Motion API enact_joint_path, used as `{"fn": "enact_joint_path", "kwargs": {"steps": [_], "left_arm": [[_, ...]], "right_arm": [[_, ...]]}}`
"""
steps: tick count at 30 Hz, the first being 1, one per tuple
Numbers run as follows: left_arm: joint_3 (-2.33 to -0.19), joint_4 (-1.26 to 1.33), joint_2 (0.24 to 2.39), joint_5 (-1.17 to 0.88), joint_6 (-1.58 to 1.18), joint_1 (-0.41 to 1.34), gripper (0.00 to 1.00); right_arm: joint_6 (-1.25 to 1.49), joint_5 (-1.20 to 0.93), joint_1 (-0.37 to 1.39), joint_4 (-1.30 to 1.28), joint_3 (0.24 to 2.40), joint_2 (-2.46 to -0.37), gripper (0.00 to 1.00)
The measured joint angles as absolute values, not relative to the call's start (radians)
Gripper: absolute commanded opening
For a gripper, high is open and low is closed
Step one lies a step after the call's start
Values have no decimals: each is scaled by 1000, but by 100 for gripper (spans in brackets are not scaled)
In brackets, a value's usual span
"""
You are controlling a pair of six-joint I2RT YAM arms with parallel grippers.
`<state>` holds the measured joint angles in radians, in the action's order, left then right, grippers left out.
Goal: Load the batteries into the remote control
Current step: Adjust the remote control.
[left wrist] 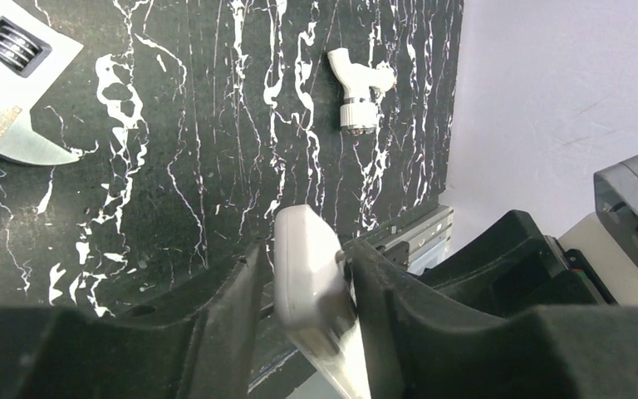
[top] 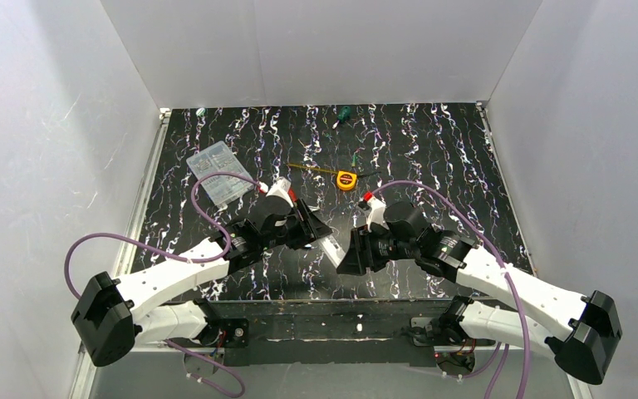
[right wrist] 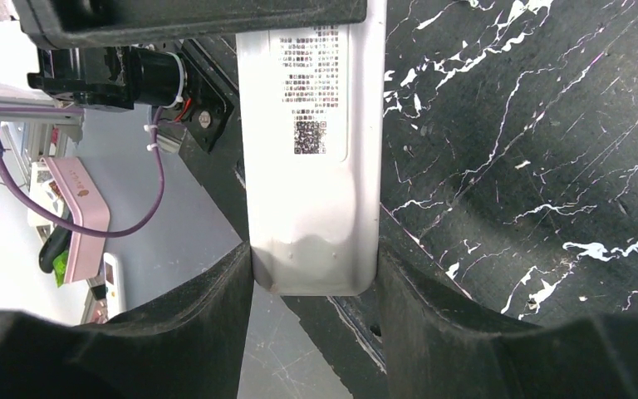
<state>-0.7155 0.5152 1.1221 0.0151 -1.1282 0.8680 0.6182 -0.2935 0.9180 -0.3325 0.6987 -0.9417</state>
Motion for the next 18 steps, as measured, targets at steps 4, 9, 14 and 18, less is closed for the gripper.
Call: {"fn": "enact_joint_path", "kwargs": {"steps": [4, 9, 14, 18], "left_arm": [[-718, 507, 1122, 15, -1152, 868, 13], [-738, 527, 1118, 12, -1183, 873, 0], [-724, 573, 1118, -6, -1183, 872, 0], [-691, 655, 1116, -40, -1180, 872, 0]], "right_arm": [[617, -291, 919, -334, 699, -942, 16], [613, -288, 927, -327, 702, -945, 44], [614, -288, 927, -326, 704, -933, 67], [619, -301, 927, -321, 704, -893, 74]]}}
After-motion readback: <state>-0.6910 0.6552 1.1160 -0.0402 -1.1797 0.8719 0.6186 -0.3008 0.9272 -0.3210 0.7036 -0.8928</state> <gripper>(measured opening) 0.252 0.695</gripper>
